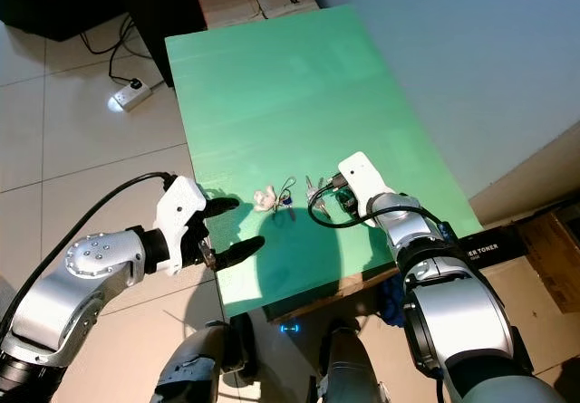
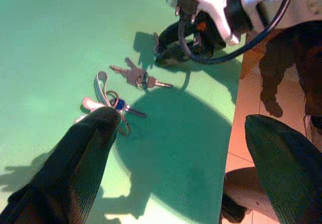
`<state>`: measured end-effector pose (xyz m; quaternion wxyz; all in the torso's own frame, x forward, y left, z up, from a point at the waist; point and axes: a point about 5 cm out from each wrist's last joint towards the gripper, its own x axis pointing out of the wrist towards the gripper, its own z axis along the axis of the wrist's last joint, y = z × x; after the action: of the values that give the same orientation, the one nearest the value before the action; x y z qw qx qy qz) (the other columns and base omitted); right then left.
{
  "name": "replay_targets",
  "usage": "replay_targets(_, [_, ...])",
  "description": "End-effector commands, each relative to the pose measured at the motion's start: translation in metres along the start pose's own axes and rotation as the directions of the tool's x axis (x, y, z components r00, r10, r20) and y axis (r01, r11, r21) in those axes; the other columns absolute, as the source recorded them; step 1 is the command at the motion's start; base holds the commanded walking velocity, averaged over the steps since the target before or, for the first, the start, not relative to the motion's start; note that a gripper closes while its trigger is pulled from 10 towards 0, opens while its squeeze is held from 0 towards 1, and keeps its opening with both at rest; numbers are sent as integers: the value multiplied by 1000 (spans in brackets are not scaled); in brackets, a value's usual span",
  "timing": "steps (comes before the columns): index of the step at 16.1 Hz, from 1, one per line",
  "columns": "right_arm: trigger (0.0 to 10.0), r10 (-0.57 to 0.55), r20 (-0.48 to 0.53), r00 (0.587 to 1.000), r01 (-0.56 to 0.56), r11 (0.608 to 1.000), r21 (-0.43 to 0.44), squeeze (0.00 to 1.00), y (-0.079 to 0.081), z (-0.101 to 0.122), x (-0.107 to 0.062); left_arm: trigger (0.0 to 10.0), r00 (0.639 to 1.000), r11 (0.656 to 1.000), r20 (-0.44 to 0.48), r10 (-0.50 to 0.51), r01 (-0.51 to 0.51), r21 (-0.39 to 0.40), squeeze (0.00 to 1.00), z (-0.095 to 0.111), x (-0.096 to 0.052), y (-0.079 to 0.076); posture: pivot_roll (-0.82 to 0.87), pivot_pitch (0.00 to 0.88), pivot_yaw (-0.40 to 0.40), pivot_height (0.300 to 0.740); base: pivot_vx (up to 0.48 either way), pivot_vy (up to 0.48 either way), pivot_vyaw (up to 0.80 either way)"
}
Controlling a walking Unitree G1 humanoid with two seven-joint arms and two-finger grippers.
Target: Hang keys on a hook
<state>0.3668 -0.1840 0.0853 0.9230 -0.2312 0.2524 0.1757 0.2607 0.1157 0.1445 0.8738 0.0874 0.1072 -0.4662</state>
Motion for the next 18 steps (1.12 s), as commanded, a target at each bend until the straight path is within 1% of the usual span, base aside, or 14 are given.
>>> replay_targets(1, [0, 21, -27, 999, -21, 1000, -10, 0, 5, -6, 1, 10000, 999, 999, 24, -37, 37, -4, 0, 2, -2, -4, 13, 296, 70, 718, 0, 0, 0])
replay_targets(3, [0, 25, -28, 999, -25, 1000, -11, 0, 5, -6, 1, 10000, 996, 997, 41, -80, 80, -4, 0, 3, -2, -8, 13, 295, 72, 718, 0, 0, 0])
replay_targets(12, [0, 21, -26, 999, -21, 1000, -7, 0, 1, -7, 0, 10000, 995, 996, 46, -86, 85, 5, 0, 4, -1, -6, 8, 283, 79, 718, 0, 0, 0])
replay_targets(15, [0, 17, -21, 1000, -17, 1000, -8, 0, -1, -5, -1, 10000, 996, 997, 47, -81, 81, 8, 0, 4, 0, -4, 3, 272, 79, 718, 0, 0, 0])
replay_targets(18, [0, 12, -18, 1000, -12, 1000, -9, 0, -2, -5, -1, 10000, 996, 997, 52, -78, 77, 12, 0, 5, 0, -2, 1, 240, 79, 718, 0, 0, 0])
